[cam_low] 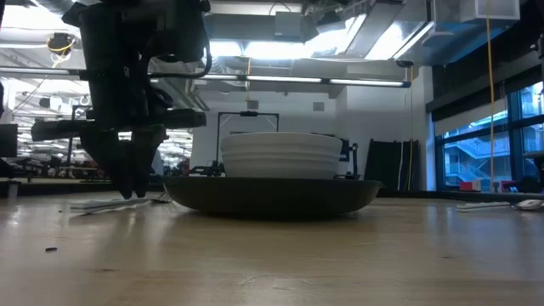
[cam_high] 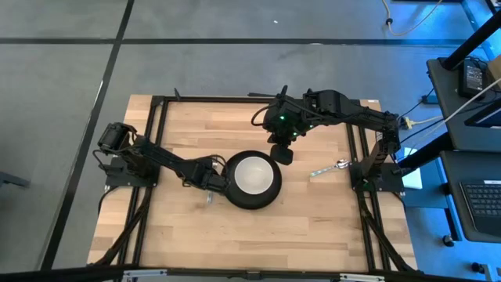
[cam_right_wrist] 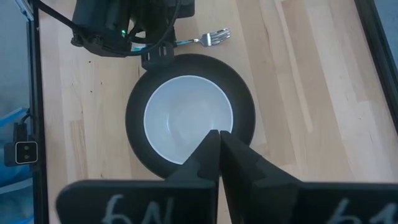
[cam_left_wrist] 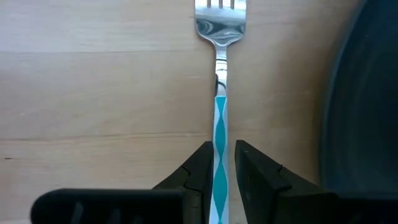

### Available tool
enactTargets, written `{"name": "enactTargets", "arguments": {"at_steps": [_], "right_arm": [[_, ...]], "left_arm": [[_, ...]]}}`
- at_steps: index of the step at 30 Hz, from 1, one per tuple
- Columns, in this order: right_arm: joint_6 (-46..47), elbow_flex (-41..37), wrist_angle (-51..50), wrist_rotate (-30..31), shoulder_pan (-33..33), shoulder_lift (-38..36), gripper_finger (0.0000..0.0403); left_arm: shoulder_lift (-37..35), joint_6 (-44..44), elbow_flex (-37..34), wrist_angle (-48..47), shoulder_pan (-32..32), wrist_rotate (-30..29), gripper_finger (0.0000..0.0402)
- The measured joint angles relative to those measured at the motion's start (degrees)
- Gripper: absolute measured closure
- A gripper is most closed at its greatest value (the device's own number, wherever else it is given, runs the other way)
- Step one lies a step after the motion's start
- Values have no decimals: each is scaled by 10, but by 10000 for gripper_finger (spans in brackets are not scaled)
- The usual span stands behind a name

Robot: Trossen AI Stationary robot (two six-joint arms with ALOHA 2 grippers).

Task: Pick and place plate/cup/fork/spoon on tray
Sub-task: Move the green patterned fork to the left side of the black plate, then put the green patterned spoon into the white bowl

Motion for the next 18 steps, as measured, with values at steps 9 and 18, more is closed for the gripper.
{"name": "enactTargets", "arguments": {"at_steps": [9, 18], "right_arm": [[0, 0, 0, 0, 0, 0, 389], [0, 0, -18, 0, 0, 0, 389]], "left_arm": [[0, 1, 46, -72, 0, 0, 341], [0, 102, 191, -137, 8, 21, 341]]}}
